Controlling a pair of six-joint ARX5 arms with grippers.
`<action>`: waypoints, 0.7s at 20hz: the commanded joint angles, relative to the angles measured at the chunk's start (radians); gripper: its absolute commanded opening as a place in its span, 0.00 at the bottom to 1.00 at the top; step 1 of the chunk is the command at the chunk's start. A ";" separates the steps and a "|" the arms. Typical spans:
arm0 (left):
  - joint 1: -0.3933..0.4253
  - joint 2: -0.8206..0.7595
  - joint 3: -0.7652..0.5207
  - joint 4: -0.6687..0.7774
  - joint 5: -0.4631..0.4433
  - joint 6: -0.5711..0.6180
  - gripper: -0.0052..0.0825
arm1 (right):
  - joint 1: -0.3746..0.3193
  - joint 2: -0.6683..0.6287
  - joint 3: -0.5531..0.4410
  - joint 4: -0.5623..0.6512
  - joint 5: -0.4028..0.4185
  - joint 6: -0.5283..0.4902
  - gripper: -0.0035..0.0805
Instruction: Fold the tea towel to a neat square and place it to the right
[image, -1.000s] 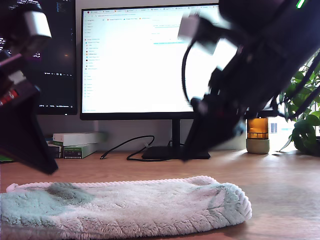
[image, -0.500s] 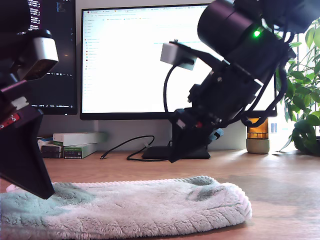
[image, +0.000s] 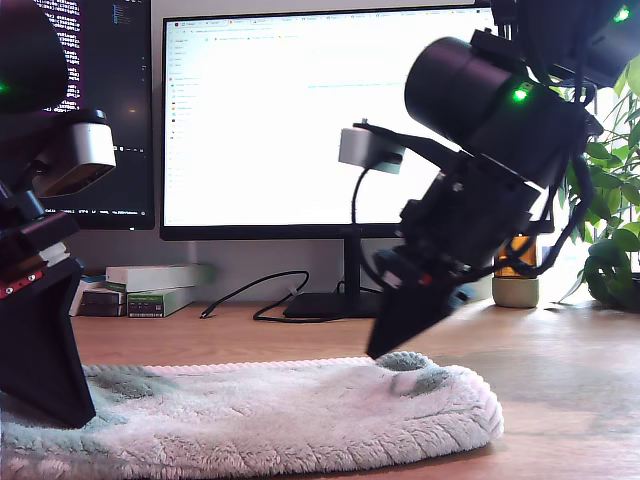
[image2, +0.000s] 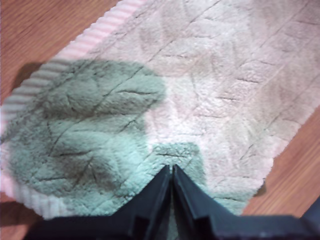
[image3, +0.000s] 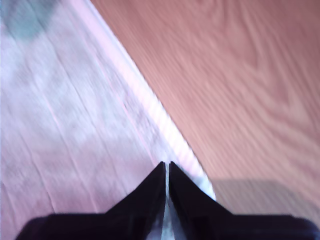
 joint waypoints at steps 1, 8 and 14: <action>0.004 0.012 -0.004 0.002 0.000 -0.003 0.04 | -0.002 0.043 -0.005 -0.004 -0.007 -0.002 0.03; 0.052 0.051 -0.004 0.006 -0.037 0.005 0.04 | -0.005 0.085 -0.005 -0.013 0.004 0.001 0.03; 0.080 0.132 0.000 0.068 -0.055 0.032 0.04 | -0.016 0.085 -0.005 -0.062 0.005 0.002 0.03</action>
